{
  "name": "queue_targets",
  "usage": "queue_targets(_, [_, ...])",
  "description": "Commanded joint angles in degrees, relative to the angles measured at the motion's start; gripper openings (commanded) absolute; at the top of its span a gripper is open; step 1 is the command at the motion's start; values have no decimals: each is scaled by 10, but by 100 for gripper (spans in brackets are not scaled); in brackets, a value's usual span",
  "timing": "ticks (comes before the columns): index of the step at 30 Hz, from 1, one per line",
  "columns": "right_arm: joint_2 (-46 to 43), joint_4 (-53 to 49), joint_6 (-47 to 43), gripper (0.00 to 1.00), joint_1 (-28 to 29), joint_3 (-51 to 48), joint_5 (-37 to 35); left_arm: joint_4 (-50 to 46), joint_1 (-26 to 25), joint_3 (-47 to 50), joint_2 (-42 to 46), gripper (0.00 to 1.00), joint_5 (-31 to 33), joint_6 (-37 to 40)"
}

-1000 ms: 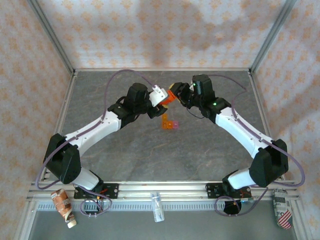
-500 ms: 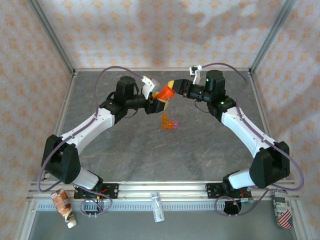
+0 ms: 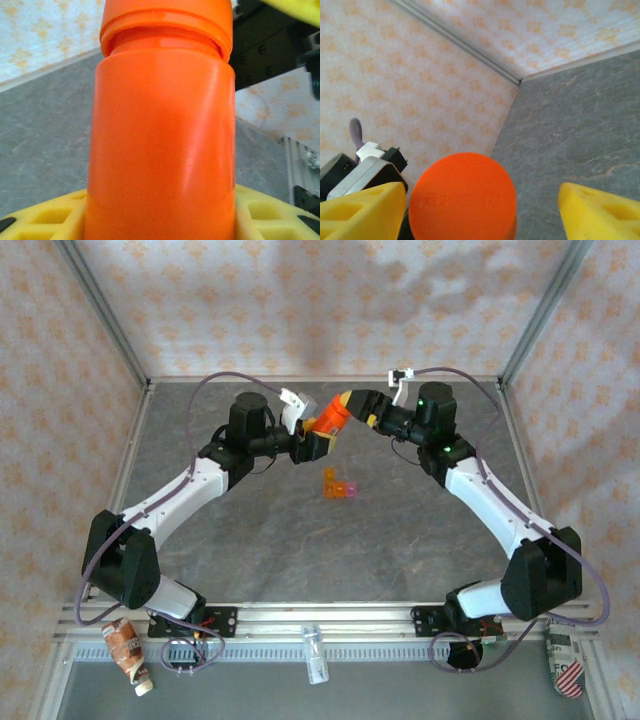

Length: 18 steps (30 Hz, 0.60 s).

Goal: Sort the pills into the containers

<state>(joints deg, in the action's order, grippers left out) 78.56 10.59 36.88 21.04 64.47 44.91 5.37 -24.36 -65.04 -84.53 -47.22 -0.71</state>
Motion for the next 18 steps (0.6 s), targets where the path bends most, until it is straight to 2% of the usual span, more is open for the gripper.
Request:
queue_targets(1, [-37, -17, 39, 87, 5, 1, -61, -11, -1, -8, 24, 0, 56, 55])
queue_targets(6, [-45, -160, 73, 92, 13, 32, -170, -57, -14, -11, 22, 0, 126, 130])
queue_targets(9, [-34, -226, 88, 92, 25, 54, -212, -90, -35, -15, 16, 0, 178, 189])
queue_targets(13, [-5, -257, 102, 93, 49, 74, -234, -121, -58, -28, -1, 0, 217, 233])
queue_targets(18, [23, -241, 122, 93, 68, 75, -234, -122, -72, -33, -12, 0, 227, 241])
